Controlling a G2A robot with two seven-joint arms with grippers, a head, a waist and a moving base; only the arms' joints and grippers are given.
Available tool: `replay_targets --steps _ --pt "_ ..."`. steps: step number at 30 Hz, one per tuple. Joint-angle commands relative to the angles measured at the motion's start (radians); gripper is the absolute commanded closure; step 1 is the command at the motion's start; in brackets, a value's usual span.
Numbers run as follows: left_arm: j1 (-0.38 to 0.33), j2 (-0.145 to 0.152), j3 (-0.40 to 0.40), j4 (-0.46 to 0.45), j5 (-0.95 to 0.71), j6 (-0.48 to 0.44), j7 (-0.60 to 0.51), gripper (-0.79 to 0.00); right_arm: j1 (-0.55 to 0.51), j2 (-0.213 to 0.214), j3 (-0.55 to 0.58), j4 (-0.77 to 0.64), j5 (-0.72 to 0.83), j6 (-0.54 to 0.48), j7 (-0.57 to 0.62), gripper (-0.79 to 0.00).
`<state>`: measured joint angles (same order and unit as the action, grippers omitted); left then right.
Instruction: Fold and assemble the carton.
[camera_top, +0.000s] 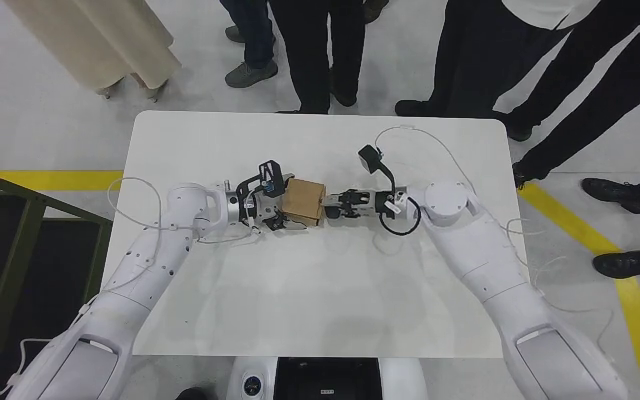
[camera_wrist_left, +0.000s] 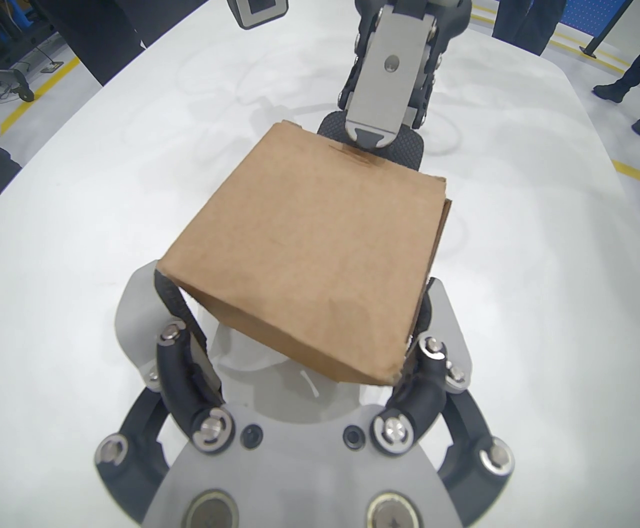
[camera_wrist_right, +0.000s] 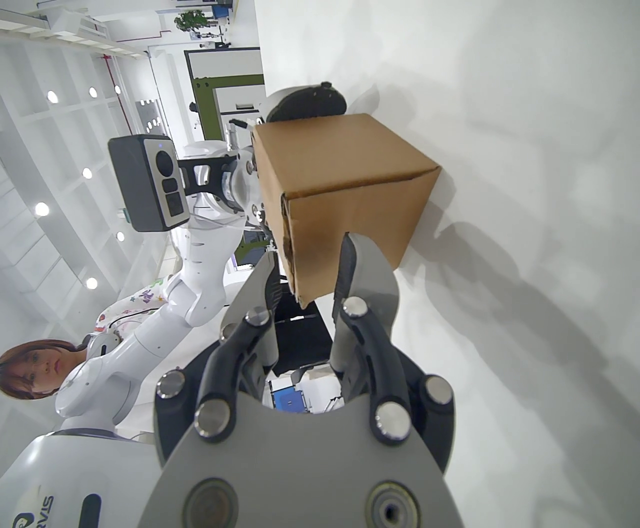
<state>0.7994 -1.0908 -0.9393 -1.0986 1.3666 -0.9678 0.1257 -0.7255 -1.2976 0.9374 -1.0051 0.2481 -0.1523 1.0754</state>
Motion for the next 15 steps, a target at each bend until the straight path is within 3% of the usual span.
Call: replay_targets --steps 1,2,4,15 --pt "-0.001 -0.001 0.001 0.001 0.0 0.0 0.0 -0.785 -0.007 0.003 0.006 -0.005 -0.004 0.003 0.0 -0.099" --pt "-0.001 -0.001 0.001 0.002 0.0 0.001 0.0 -0.785 -0.009 0.004 0.008 -0.009 -0.005 0.006 -0.001 -0.034" --pt "-0.001 -0.002 0.001 0.002 0.001 0.004 0.0 -0.785 -0.014 0.006 0.011 -0.014 -0.007 0.01 -0.002 0.0" --pt "-0.002 -0.004 0.003 0.0 0.0 0.004 -0.004 -0.785 -0.011 -0.001 -0.002 -0.035 0.01 0.011 0.001 0.0"
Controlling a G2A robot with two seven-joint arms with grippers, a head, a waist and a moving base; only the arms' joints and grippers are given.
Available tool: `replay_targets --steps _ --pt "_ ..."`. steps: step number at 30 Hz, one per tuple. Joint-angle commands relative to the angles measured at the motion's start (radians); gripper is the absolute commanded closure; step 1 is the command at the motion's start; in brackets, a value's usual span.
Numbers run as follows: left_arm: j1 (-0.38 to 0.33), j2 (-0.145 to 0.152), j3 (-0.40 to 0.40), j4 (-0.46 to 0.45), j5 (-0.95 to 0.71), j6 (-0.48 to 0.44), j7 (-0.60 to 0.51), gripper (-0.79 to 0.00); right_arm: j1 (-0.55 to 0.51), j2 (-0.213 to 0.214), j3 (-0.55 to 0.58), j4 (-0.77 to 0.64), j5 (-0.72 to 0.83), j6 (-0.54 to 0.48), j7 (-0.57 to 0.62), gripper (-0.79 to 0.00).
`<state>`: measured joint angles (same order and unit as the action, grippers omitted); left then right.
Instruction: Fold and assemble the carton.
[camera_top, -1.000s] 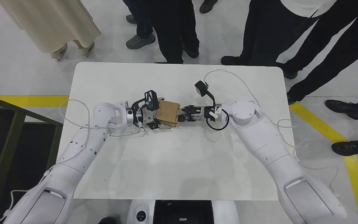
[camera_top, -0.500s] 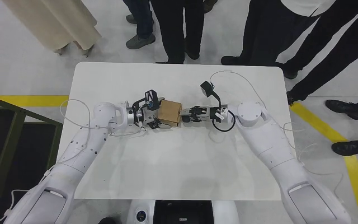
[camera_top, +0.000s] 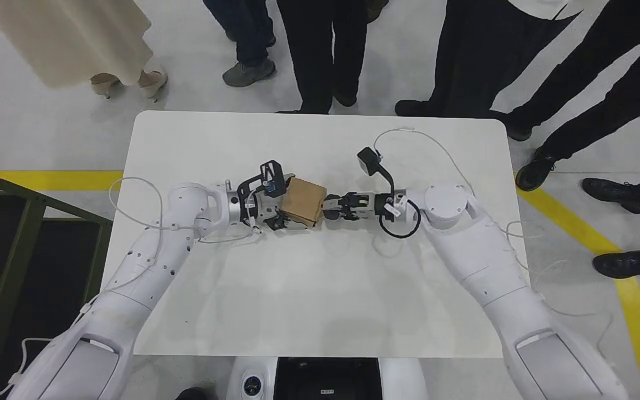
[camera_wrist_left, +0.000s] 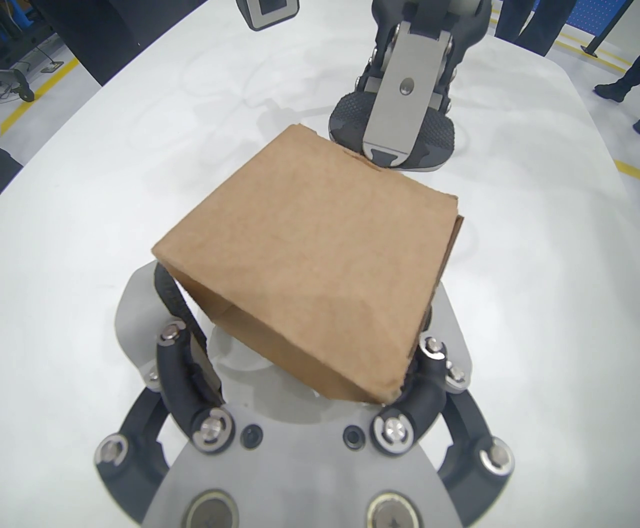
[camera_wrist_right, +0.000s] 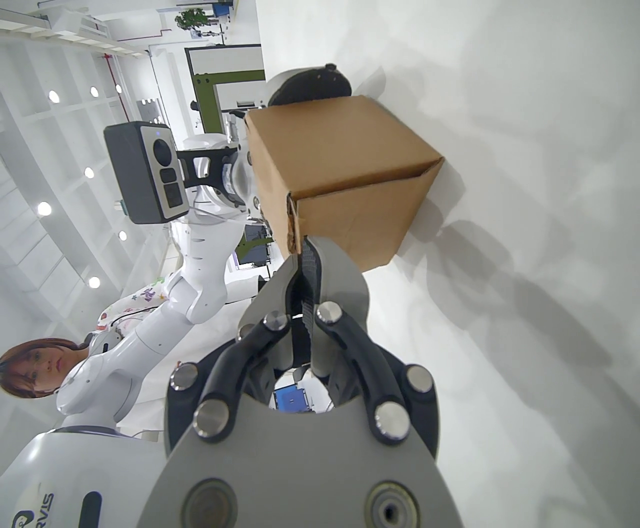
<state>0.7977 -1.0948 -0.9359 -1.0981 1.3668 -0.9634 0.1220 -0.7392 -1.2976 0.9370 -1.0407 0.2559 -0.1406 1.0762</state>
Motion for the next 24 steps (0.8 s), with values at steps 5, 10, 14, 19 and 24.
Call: replay_targets --steps 5,10,14,19,24 --pt "0.0 -0.001 0.0 0.0 -0.002 0.001 -0.002 -0.785 0.016 -0.01 -0.02 0.004 0.009 -0.005 0.001 0.0" --pt "0.0 -0.002 -0.001 -0.002 0.0 0.006 -0.001 -0.785 0.025 -0.012 -0.019 0.021 0.015 -0.014 0.0 0.0" --pt "0.002 -0.002 -0.003 -0.001 0.0 0.008 -0.003 -0.785 0.021 -0.004 -0.001 0.024 -0.001 -0.014 0.012 -0.018" --pt "0.002 -0.001 -0.008 -0.005 -0.001 0.005 -0.003 -0.785 -0.004 0.014 0.039 0.003 -0.018 -0.004 0.02 -0.055" --pt "0.009 0.005 -0.023 -0.015 -0.047 -0.049 0.022 -0.785 -0.043 0.029 0.079 -0.051 -0.004 -0.044 0.021 -0.086"
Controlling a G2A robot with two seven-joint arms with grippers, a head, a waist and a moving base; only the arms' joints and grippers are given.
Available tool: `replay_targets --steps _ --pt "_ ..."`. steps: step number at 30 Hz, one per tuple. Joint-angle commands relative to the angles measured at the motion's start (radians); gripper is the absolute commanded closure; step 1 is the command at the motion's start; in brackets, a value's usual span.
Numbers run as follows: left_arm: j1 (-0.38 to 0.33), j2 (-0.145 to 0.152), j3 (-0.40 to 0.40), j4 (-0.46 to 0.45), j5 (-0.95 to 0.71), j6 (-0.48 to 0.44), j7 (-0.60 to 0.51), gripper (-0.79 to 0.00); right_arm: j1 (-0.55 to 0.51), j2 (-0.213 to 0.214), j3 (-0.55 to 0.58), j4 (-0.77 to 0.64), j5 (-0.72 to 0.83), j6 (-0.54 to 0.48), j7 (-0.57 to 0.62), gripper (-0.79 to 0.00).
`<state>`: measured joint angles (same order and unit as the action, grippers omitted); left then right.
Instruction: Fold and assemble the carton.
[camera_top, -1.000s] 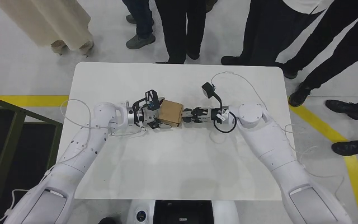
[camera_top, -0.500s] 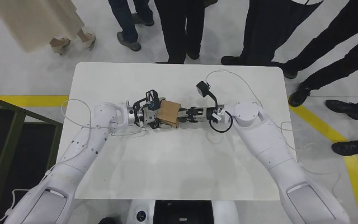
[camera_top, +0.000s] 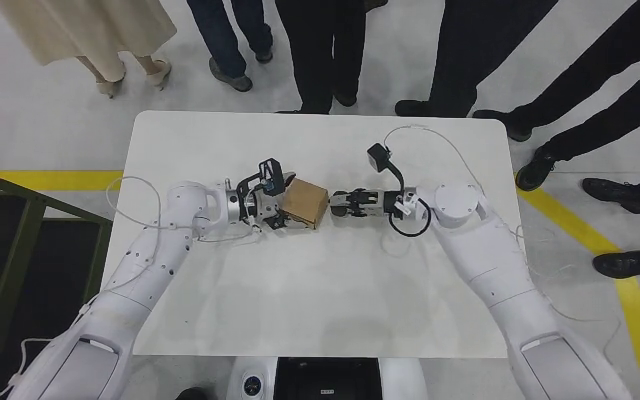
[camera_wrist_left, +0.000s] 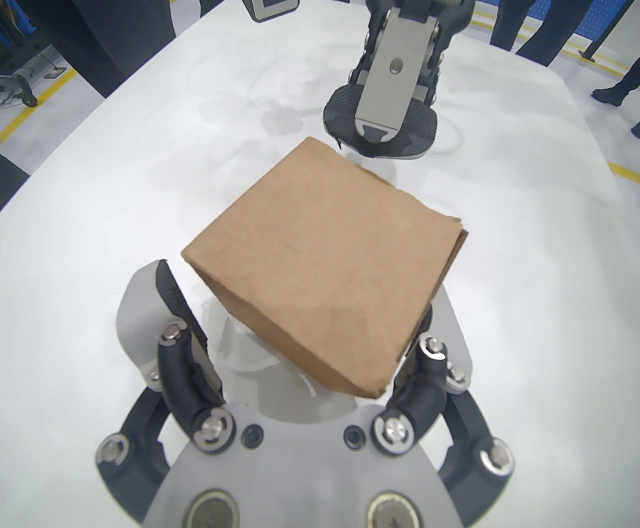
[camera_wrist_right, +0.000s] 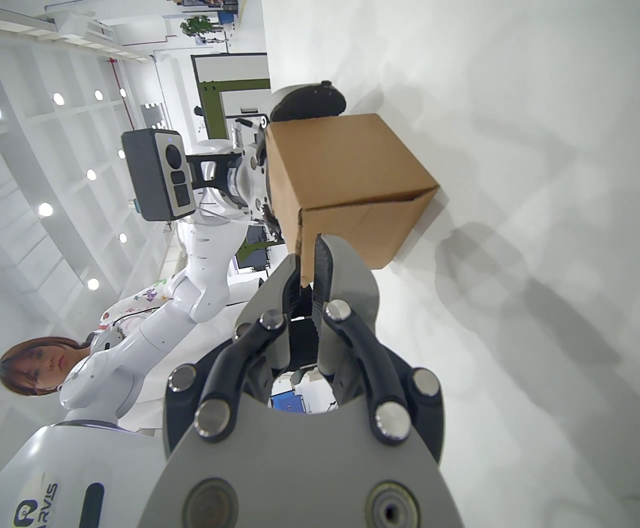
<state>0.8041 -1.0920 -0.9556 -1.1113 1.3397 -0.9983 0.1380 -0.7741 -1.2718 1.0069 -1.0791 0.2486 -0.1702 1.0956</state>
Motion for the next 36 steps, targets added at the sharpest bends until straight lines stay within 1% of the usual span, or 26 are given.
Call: replay_targets --steps 1,3,6,8,9,10,11,12,17,21,29,36 --pt "0.006 0.005 -0.001 -0.01 -0.031 -0.014 0.005 -0.785 -0.016 0.006 0.018 -0.023 0.01 -0.028 0.001 -0.102" --pt "0.014 0.013 0.007 -0.021 -0.081 -0.014 0.009 -0.785 -0.028 0.011 0.033 -0.04 0.013 -0.05 0.004 -0.148" --pt "0.021 0.035 0.006 -0.041 -0.165 -0.014 0.007 -0.785 -0.044 0.019 0.058 -0.066 0.014 -0.092 0.006 -0.212" --pt "0.023 0.052 -0.015 -0.05 -0.21 -0.014 -0.002 -0.785 -0.055 0.025 0.079 -0.078 0.018 -0.122 0.003 -0.286" --pt "0.023 0.06 -0.031 -0.054 -0.224 -0.014 -0.011 -0.785 -0.06 0.028 0.09 -0.084 0.018 -0.137 0.002 -0.342" --pt "0.023 0.067 -0.048 -0.059 -0.23 -0.014 -0.023 -0.785 -0.065 0.032 0.101 -0.089 0.018 -0.152 0.0 -0.453" --pt "0.026 0.073 -0.068 -0.063 -0.241 -0.014 -0.029 -0.785 -0.07 0.035 0.112 -0.092 0.018 -0.167 -0.002 -0.739" --pt "0.029 0.078 -0.086 -0.069 -0.247 -0.007 -0.037 -0.785 -0.075 0.038 0.125 -0.094 0.017 -0.181 -0.008 -0.785" --pt "0.052 0.092 -0.155 -0.106 -0.288 0.069 -0.082 -0.785 -0.097 0.055 0.184 -0.106 0.001 -0.242 -0.036 -0.785" --pt "0.058 0.1 -0.199 -0.131 -0.322 0.11 -0.127 -0.785 -0.119 0.07 0.242 -0.117 -0.021 -0.296 -0.08 -0.785" --pt "0.061 0.116 -0.278 -0.165 -0.364 0.151 -0.208 -0.785 -0.175 0.103 0.374 -0.159 -0.078 -0.378 -0.169 -0.785" --pt "0.062 0.124 -0.322 -0.19 -0.396 0.188 -0.261 -0.785 -0.201 0.125 0.452 -0.194 -0.138 -0.397 -0.228 -0.785"
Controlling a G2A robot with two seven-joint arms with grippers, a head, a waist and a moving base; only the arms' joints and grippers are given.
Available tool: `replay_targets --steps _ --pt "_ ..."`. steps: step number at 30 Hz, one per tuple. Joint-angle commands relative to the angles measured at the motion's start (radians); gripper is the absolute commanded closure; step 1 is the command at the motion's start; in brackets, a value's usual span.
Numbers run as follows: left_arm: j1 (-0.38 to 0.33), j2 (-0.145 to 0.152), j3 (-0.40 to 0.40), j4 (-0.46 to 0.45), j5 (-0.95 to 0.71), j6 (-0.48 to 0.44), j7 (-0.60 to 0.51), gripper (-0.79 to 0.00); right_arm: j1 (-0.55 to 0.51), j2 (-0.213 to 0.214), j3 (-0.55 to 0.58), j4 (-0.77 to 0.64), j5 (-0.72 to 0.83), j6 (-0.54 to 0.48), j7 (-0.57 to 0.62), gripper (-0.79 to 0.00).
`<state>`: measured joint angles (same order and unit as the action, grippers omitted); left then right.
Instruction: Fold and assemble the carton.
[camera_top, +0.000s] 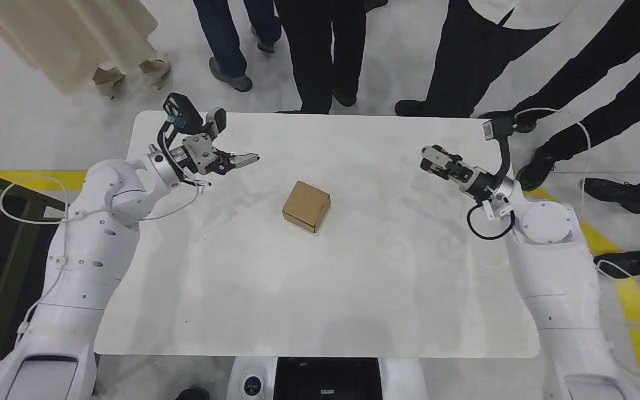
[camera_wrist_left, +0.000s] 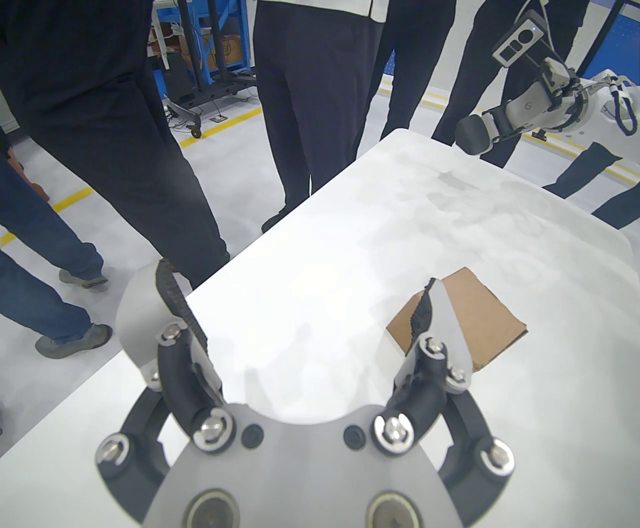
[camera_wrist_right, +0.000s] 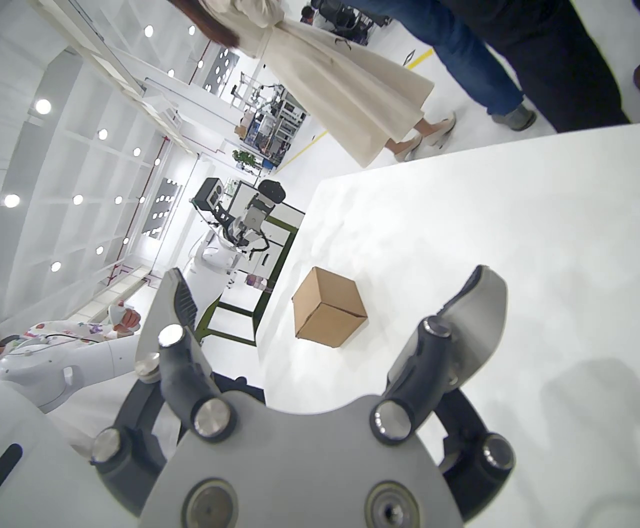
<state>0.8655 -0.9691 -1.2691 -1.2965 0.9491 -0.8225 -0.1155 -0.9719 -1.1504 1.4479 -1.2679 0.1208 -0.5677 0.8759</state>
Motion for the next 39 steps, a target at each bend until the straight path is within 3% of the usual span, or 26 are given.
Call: replay_targets --steps 1,9,39 --pt "0.003 0.002 -0.016 -0.009 -0.011 0.019 -0.013 -0.785 -0.006 0.006 0.021 -0.009 -0.022 0.001 -0.015 -0.785" --pt "0.029 0.01 -0.064 -0.051 -0.018 0.1 -0.048 -0.785 -0.032 0.022 0.073 -0.035 -0.058 -0.02 -0.072 -0.785" --pt "0.029 0.01 -0.064 -0.051 -0.018 0.1 -0.048 -0.784 -0.032 0.022 0.074 -0.035 -0.059 -0.021 -0.074 -0.785"
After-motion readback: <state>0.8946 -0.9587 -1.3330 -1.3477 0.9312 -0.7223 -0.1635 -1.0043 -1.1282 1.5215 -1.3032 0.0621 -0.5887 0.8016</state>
